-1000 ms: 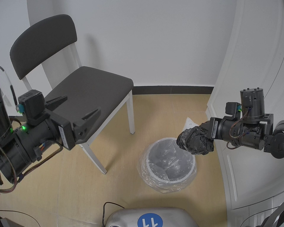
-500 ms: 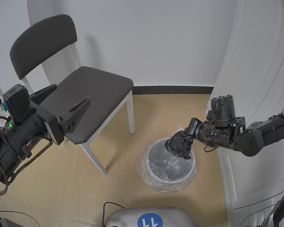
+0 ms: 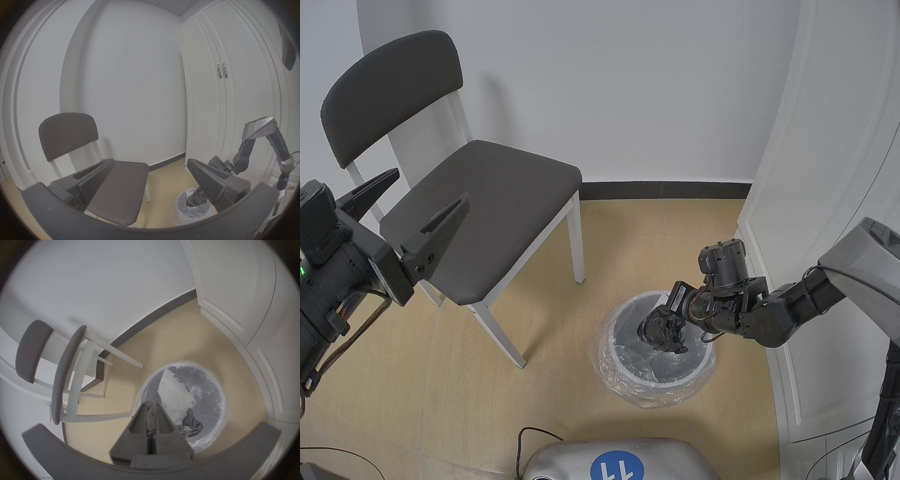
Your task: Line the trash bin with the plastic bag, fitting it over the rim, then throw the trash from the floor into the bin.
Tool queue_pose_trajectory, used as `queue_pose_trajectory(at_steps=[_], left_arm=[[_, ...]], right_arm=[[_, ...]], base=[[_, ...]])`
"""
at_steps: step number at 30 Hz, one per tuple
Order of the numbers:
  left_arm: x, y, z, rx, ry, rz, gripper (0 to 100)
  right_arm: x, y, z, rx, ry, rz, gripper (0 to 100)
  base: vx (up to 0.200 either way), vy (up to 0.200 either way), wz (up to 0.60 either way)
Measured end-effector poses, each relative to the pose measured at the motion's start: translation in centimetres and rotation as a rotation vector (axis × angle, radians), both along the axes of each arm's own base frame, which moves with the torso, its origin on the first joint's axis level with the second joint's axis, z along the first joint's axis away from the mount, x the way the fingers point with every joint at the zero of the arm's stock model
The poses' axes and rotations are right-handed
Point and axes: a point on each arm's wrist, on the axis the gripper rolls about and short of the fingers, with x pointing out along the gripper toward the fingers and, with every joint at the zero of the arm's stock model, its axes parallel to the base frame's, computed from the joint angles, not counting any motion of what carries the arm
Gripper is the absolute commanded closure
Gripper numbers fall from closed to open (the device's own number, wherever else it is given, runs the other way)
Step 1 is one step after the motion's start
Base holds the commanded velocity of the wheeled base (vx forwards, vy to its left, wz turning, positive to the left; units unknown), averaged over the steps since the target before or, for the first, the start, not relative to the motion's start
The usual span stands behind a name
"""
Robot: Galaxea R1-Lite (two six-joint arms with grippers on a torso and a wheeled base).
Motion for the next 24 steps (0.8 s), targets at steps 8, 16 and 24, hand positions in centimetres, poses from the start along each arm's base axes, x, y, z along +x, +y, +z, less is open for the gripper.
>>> queue_pose_trajectory(at_steps=[8, 16, 24], left_arm=[[-0.6, 0.5, 0.0, 0.023, -0.022, 0.008, 0], [-0.7, 0.5, -0.2, 0.034, -0.023, 0.008, 0], [-0.8, 0.6, -0.3, 0.041, -0.026, 0.007, 0]], right_arm=[[1.4, 0.7, -3.5, -0.006, 0.009, -0.003, 100], [1.2, 1.5, -5.8, -0.029, 0.050, 0.016, 100], [-1.6, 4.8, -6.6, -0.062, 0.069, 0.094, 100]], base=[[0.000, 0.000, 0.00], [0.000, 0.000, 0.00], [0.000, 0.000, 0.00]])
